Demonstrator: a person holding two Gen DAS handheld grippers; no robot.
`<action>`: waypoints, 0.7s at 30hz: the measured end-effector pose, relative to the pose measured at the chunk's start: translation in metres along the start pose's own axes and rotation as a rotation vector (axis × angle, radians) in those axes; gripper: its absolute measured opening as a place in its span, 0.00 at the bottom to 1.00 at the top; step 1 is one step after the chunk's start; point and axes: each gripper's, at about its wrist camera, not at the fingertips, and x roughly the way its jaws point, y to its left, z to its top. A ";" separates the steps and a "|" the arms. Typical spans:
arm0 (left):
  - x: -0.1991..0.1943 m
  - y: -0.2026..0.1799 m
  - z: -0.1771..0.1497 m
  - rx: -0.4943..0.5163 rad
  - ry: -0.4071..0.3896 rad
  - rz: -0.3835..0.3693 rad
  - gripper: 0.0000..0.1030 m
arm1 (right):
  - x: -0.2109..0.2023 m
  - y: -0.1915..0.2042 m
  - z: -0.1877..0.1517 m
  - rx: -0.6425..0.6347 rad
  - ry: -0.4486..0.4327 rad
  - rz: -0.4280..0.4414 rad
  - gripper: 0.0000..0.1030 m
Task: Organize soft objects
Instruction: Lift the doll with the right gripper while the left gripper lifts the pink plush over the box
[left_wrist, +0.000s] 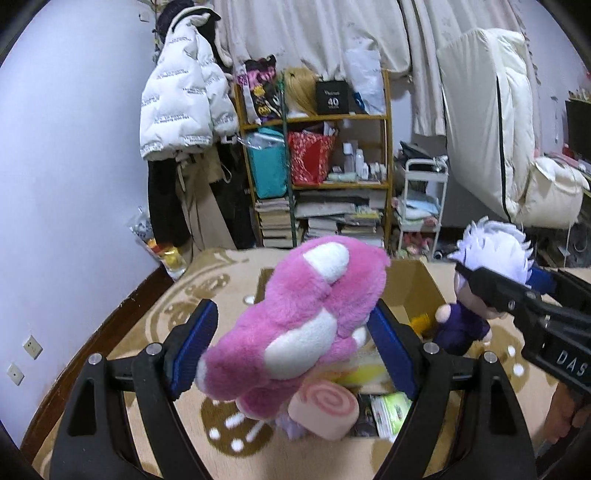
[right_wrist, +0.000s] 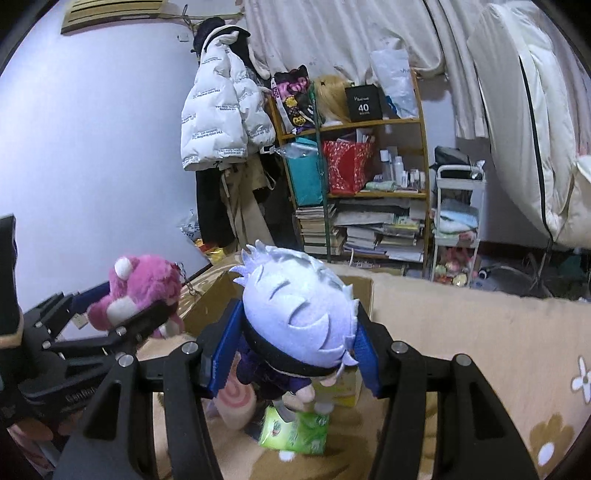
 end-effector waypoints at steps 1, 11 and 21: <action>0.002 0.002 0.003 -0.003 -0.010 0.007 0.80 | 0.002 0.000 0.002 -0.008 -0.003 -0.006 0.58; 0.023 0.024 0.020 -0.064 -0.019 0.041 0.80 | 0.027 -0.010 0.017 -0.003 -0.034 -0.024 0.58; 0.044 0.034 0.025 -0.092 -0.053 0.035 0.80 | 0.049 -0.014 0.024 -0.034 -0.050 -0.046 0.58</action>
